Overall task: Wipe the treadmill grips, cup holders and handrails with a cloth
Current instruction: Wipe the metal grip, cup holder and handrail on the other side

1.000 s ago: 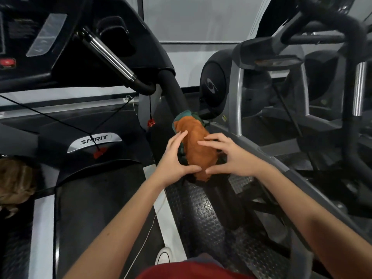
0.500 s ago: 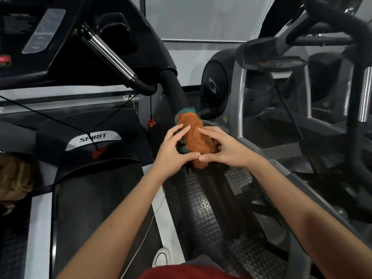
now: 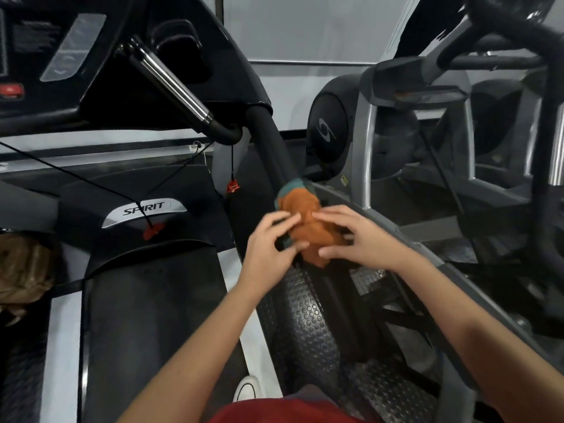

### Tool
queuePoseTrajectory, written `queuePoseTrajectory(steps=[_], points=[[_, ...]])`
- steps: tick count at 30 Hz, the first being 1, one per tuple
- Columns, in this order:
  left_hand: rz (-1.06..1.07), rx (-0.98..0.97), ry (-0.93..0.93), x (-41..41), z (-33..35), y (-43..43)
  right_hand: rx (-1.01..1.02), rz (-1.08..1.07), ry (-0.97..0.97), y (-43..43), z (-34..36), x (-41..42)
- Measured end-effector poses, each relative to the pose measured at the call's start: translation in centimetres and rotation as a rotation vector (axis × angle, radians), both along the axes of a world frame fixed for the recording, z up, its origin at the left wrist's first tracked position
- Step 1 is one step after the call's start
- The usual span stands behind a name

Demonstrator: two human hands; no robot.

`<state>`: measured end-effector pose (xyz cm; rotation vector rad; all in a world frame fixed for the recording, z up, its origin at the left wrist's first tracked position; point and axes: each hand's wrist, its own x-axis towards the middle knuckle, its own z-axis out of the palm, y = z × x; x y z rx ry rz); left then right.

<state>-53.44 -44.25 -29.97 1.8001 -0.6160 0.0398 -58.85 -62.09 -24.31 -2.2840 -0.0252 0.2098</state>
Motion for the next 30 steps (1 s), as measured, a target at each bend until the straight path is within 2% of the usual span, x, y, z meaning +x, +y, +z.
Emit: queuePoseTrajectory(steps=[2,4,8,11,15,18,21,24,27,30], points=[[-0.057,0.081,0.083,1.5,0.7,-0.2,0.006,0.023,0.084,-0.2,-0.1,1.3],[-0.078,0.122,0.112,2.0,0.9,-0.1,0.005,0.024,0.085,-0.3,-0.2,1.6],[-0.041,0.038,-0.059,-0.9,-0.9,0.5,0.060,-0.061,-0.018,0.0,-0.1,-1.4],[-0.075,0.046,-0.019,-4.0,-2.6,1.0,-0.051,-0.005,-0.125,0.4,-0.2,-3.9],[-0.134,0.080,0.007,-3.8,-2.6,1.3,-0.078,0.008,-0.081,0.6,0.6,-3.6],[-0.043,0.036,-0.030,-2.0,-1.7,0.8,-0.061,-0.017,-0.054,0.9,0.8,-1.8],[-0.004,-0.039,0.072,-1.2,-0.1,0.3,-0.044,-0.050,-0.007,0.7,0.7,-1.5],[-0.095,-0.058,0.049,-2.5,-0.1,0.9,0.048,-0.084,0.039,0.4,1.0,-3.4],[-0.219,-0.080,0.212,-4.8,-0.9,1.9,0.116,-0.101,0.022,0.5,0.5,-5.1],[-0.198,-0.089,0.248,-4.3,-1.3,1.3,0.066,-0.093,0.037,0.6,-0.2,-4.1]])
